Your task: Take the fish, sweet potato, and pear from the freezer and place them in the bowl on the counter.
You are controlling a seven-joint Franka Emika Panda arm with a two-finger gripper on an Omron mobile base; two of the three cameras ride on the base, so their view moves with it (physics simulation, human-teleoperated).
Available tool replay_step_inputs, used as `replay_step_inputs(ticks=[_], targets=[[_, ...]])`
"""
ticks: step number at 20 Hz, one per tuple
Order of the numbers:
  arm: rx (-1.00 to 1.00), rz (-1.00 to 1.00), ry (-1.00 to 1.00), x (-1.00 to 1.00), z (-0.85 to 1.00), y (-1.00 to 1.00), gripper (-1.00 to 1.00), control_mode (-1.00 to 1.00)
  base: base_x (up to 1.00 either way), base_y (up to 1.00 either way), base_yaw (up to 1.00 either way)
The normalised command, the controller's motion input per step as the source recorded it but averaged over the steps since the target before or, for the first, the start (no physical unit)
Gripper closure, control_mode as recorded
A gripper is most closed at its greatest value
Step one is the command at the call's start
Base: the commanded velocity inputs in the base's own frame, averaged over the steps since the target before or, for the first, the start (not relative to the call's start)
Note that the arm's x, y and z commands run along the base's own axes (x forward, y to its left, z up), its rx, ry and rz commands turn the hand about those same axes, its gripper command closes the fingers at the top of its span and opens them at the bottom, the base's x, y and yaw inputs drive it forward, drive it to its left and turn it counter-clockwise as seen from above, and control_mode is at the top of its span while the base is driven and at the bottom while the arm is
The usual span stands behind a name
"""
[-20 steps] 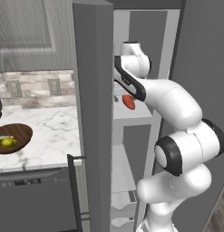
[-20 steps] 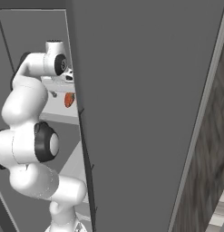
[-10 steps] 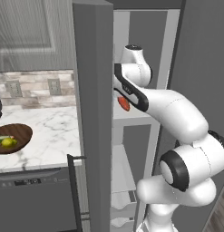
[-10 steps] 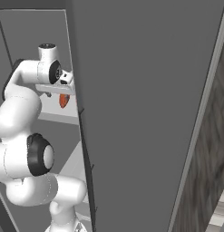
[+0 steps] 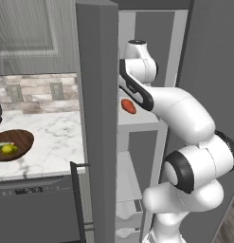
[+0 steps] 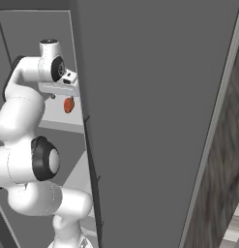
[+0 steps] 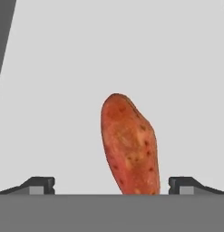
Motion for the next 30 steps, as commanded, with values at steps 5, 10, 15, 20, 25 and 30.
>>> replay_step_inputs(ticks=[5,10,15,20,25,30], targets=[[0.0,0.0,0.0,0.0,0.01,-0.02,-1.0,-1.0,0.0,0.0,0.0],[0.0,0.0,0.0,0.0,-0.03,-0.14,-1.0,-1.0,0.0,0.0,0.0],[0.0,0.0,0.0,0.0,-0.13,-0.11,-1.0,-1.0,0.0,0.0,0.0],[-0.01,0.0,0.0,0.0,-0.23,0.0,-1.0,-1.0,0.0,0.0,0.0],[0.0,0.0,0.04,0.0,-0.27,0.0,-1.0,-1.0,0.0,0.0,0.0],[0.0,0.0,0.0,0.01,-0.27,0.0,-1.0,-1.0,0.0,0.0,0.0]])
